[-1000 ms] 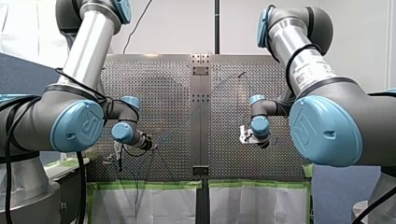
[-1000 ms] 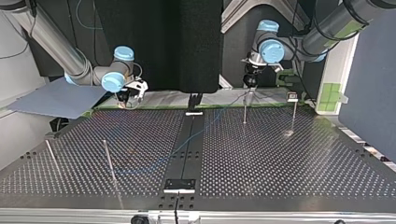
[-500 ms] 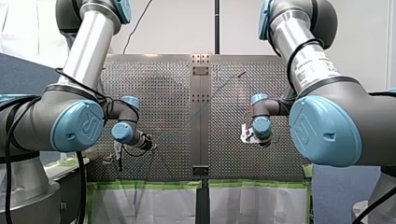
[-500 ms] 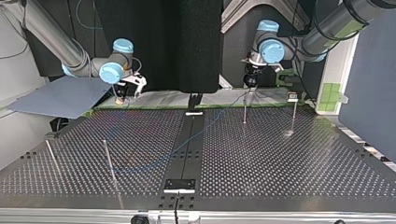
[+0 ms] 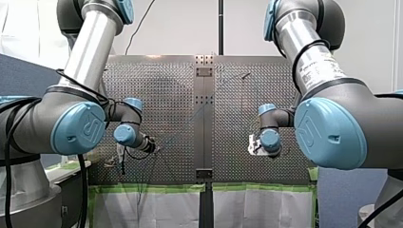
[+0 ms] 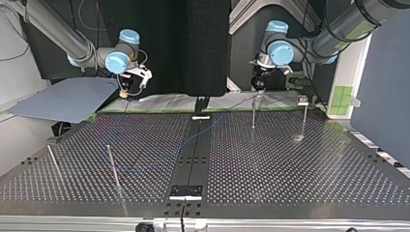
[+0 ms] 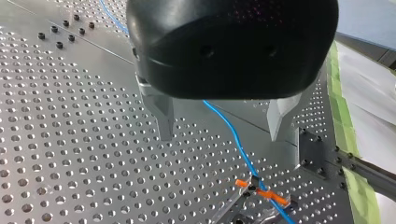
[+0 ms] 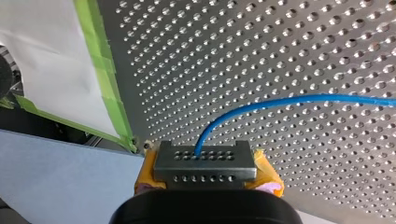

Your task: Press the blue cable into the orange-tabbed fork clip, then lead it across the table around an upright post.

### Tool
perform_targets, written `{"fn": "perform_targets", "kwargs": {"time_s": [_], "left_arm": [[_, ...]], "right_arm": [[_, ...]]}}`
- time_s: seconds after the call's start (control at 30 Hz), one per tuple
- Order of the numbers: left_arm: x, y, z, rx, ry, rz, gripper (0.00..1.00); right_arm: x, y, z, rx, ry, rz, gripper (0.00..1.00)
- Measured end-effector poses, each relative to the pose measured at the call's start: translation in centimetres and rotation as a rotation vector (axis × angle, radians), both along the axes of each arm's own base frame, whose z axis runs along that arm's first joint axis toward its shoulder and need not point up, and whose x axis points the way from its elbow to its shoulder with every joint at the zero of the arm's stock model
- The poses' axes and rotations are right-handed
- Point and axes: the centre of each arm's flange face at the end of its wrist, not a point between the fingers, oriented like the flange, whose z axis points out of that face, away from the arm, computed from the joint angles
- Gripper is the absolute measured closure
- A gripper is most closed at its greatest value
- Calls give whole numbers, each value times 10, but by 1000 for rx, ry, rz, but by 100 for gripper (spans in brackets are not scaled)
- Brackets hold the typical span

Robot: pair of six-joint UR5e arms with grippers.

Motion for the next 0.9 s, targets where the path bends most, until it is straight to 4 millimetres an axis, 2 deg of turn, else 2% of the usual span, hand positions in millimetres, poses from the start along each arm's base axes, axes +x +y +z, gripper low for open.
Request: {"fn": "perform_targets", "kwargs": {"time_s": [0.43, 0.77, 0.9], "left_arm": [[-1, -2, 0, -2, 0, -6, 0], [-4, -15, 2, -25, -3, -85, 0], [-5, -19, 10, -22, -19, -103, 0]], "right_arm": [[-14, 39, -29, -2, -1, -2, 100], [-14, 35, -30, -73, -25, -7, 100], [-14, 34, -30, -84, -29, -9, 100]]}}
